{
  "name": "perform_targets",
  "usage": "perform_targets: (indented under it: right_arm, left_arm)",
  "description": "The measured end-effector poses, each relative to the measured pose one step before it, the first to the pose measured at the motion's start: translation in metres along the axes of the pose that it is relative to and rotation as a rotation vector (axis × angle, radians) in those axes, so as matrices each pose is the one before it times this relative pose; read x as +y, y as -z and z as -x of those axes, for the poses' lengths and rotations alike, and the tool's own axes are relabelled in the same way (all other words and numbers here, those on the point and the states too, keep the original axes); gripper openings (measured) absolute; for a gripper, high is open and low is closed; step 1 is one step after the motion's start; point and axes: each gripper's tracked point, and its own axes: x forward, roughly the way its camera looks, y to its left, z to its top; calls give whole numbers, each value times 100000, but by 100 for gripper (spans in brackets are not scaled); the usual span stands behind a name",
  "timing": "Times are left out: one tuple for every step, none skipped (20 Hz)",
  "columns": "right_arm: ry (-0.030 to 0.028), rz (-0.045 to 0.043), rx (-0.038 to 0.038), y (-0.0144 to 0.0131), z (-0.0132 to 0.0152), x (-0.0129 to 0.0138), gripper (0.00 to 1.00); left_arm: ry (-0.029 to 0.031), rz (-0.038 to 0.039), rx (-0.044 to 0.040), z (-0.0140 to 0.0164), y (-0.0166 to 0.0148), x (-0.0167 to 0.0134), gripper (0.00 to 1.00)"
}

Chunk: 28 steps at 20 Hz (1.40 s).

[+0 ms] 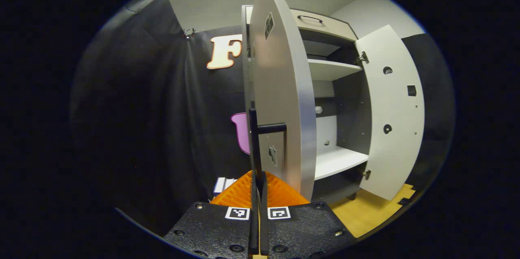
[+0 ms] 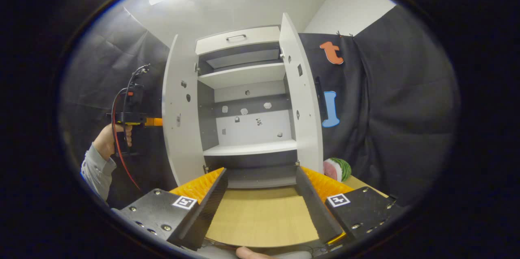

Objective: Open the right door of the double-door shoe cabinet with the right hand, and open the left door with the left hand.

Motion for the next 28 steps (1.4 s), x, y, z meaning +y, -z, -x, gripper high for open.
perform_targets:
  right_arm:
    - [-51, 585, 39, 350, 223, 169, 100]
    - [180, 942, 386, 187, 273, 70, 100]
    - [-144, 650, 600, 338, 345, 427, 100]
    - [-942, 457, 168, 100, 336, 565, 100]
    - [-1195, 844, -164, -22, 493, 569, 100]
    - [-852, 1562, -425, -239, 501, 311, 100]
    - [-151, 1123, -640, -72, 473, 74, 100]
    - [-358, 1122, -574, -85, 440, 141, 100]
    - [-529, 1231, -315, 42, 245, 242, 100]
    - [-59, 561, -250, 12, 240, 71, 100]
    - [707, -179, -323, -48, 138, -174, 100]
    - [955, -101, -128, 23, 79, -254, 100]
    - [1095, -130, 108, 219, -33, -132, 100]
    - [771, -29, 349, 221, 127, -174, 98]
    - [539, -226, 262, 103, -26, -92, 100]
    - [499, -267, 340, 182, 48, -176, 100]
    - [424, -249, 154, 169, -80, -183, 100]
    - [337, -267, -95, 87, -43, -160, 100]
    - [584, -261, 271, 137, -111, -133, 100]
    - [745, -21, 656, 241, -113, -283, 100]
    - [856, 174, 810, 453, -217, -309, 100]
    - [905, 102, 784, 333, -121, -286, 100]
    - [993, -115, 572, 220, -133, -205, 100]
    - [752, -134, 253, 191, -48, -242, 100]
    - [530, -20, 222, 139, -236, -58, 100]
    - [534, 16, 372, 140, -56, -147, 100]
    - [424, 52, 357, 186, -130, -147, 100]
    - [378, -258, 150, 22, -52, -143, 100]
  left_arm:
    - [5721, 4798, -2815, 373, -381, -772, 1]
    - [3354, 2153, -1140, 372, -265, -889, 1]
    - [-716, -341, 1405, -30, 389, 294, 1]
    - [-316, -1949, -1564, -240, -107, 555, 1]
    - [-1481, -2104, 499, -315, 111, 217, 1]
    - [-1320, -2055, 390, 204, 226, 222, 1]
    - [-71, 100, -919, 125, -366, -172, 1]
    - [-154, 1261, 333, -19, 35, -118, 1]
    - [289, 1527, -379, 28, -87, -66, 1]
    - [-192, 756, -259, -202, 29, 19, 1]
    - [-109, -160, 1228, 2, 261, 6, 1]
    - [304, 9, -309, 158, -55, -90, 1]
    - [205, 154, 455, -57, -33, -1, 1]
    - [128, -96, -240, 11, 141, 82, 1]
    - [-10, -1, -760, -65, -143, 8, 1]
    - [-383, 682, -348, 53, 167, -55, 1]
    - [-378, 856, 3990, -39, 1103, -73, 1]
    - [-599, -1126, -2927, 731, -246, 78, 2]
    - [-314, -2677, -3213, -287, -780, 17, 7]
    - [-1863, -3098, 1084, 392, 566, 179, 5]
    - [-2767, -1981, -1539, 617, -155, 334, 11]
    - [-1456, -733, -529, 281, -82, 68, 17]
    - [-1355, 772, 710, 527, 62, 71, 25]
    - [-735, 1025, 1807, 604, 403, -108, 34]
    - [297, 1108, 933, 465, 406, -208, 47]
    - [251, 578, 915, 653, 263, -424, 49]
    - [6, -1512, 125, 620, 234, -299, 52]
    - [-968, -1397, -143, 301, 26, 97, 53]
